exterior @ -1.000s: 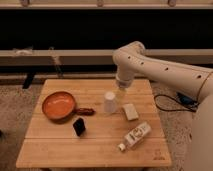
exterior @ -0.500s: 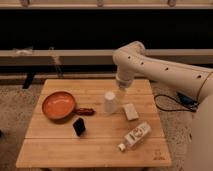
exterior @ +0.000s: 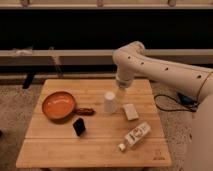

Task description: Place the ceramic cup over the eraser

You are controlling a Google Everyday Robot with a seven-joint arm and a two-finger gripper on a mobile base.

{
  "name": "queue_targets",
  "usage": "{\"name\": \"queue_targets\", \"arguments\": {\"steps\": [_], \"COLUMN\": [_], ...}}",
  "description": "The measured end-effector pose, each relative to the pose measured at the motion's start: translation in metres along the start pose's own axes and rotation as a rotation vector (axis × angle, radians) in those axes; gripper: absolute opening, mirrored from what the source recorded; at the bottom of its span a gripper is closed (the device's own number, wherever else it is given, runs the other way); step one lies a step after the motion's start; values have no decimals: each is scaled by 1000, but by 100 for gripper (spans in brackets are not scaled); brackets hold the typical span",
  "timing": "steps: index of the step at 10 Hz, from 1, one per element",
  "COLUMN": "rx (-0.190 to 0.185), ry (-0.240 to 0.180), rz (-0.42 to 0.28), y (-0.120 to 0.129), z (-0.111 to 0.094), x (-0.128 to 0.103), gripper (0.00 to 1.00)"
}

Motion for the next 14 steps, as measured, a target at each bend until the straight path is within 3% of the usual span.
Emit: {"name": "queue_targets", "arguments": {"steps": [9,13,14], "rx": [0,-41,-64], "ry": [-8,-23,-21], "rz": [-17,-70,-96], "y": [-7,-22,-23], "z": [4,39,58], "x": [-4,-64,-87], "gripper": [80,80,80]}}
